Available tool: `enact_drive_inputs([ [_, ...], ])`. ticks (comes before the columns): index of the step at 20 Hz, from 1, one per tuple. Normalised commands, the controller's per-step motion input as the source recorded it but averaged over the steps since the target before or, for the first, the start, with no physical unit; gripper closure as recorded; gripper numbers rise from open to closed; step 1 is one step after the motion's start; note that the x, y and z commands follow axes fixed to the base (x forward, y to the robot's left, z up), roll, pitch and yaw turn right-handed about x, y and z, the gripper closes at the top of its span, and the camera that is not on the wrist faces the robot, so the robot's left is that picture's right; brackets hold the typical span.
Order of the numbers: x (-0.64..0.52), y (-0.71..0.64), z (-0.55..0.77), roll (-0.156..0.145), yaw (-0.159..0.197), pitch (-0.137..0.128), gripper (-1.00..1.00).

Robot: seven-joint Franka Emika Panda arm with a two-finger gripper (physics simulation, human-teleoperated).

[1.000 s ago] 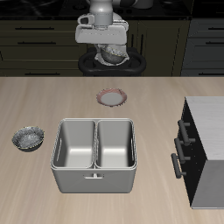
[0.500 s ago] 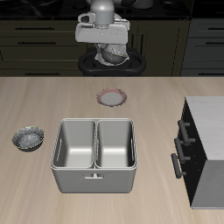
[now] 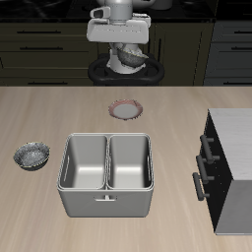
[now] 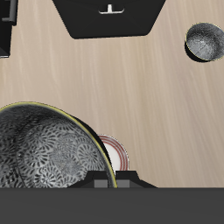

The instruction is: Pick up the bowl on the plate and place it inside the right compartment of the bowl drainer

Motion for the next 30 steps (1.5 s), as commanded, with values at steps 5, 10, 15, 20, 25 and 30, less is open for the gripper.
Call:
enact_drive_inputs([
  [5, 0.22, -0.01, 0.17, -0.013, -0.005, -0.005, 1.00],
  [10, 0.33, -0.07, 0.08, -0.022, -0.026, 0.041, 1.00],
  [15, 0.30, -0.05, 0.10, -0.039, -0.002, 0.029, 1.00],
  [20, 0.33, -0.05, 0.14, -0.036, 0.002, 0.014, 1.00],
  [25, 0.35, -0.08, 0.18, -0.041, -0.015, 0.019, 1.00],
  [30, 0.39, -0.03, 0.13, 0.016, 0.005, 0.074, 1.00],
])
